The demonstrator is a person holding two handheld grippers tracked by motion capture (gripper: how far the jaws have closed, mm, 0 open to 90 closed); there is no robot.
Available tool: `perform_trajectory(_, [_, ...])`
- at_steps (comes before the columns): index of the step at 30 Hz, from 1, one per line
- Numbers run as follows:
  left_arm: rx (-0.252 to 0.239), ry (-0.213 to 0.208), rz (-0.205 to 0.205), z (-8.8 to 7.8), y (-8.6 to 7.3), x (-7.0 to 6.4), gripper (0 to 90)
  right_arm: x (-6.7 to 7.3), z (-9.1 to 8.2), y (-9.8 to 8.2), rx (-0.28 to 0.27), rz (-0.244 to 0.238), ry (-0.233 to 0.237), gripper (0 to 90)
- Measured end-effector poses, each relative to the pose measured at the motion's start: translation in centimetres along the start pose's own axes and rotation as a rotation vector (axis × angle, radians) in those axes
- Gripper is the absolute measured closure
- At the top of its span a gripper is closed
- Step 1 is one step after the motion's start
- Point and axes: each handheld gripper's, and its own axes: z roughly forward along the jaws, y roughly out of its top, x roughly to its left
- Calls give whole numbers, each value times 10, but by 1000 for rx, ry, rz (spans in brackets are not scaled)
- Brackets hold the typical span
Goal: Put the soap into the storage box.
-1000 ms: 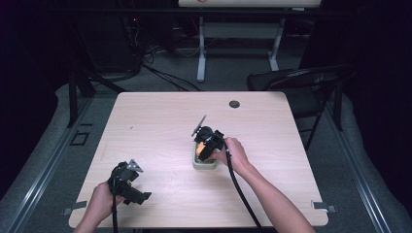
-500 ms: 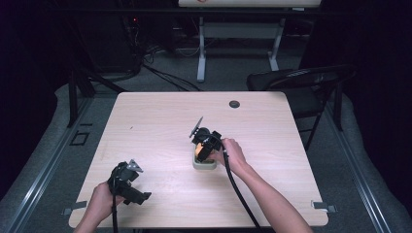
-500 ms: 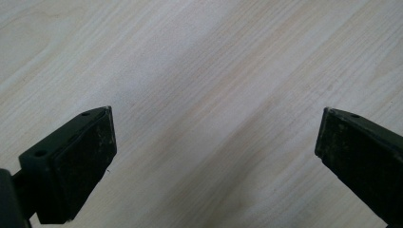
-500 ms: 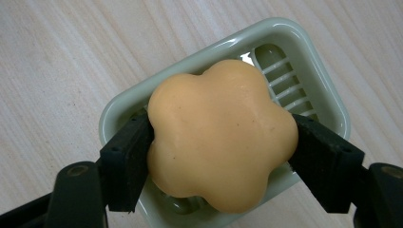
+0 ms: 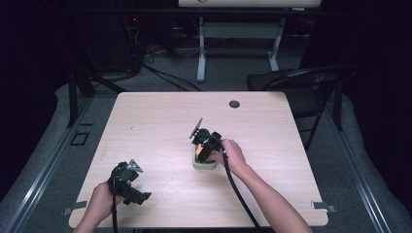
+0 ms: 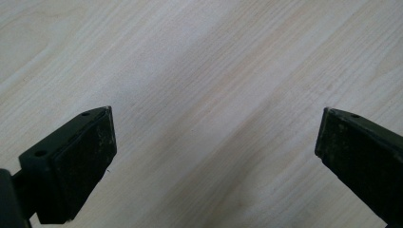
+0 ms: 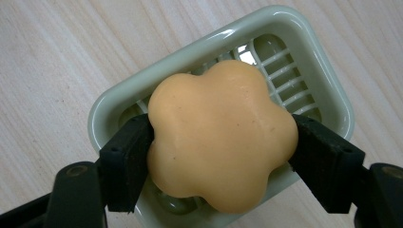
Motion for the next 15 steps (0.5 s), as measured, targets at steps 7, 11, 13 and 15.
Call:
perform_trajectory(7, [-2, 1, -1, 0, 0, 0, 2, -1, -12, -2, -28, 3, 8, 156])
perform_trajectory(11, [-2, 2, -2, 0, 0, 0, 2, -2, -17, -8, -114, 26, 49, 117])
perform_trajectory(13, [0, 2, 0, 0, 0, 0, 2, -2, -24, -8, -76, 17, 50, 102])
perform_trajectory(15, [-1, 3, 0, 0, 0, -1, 2, -1, -34, -12, -97, 13, 58, 65])
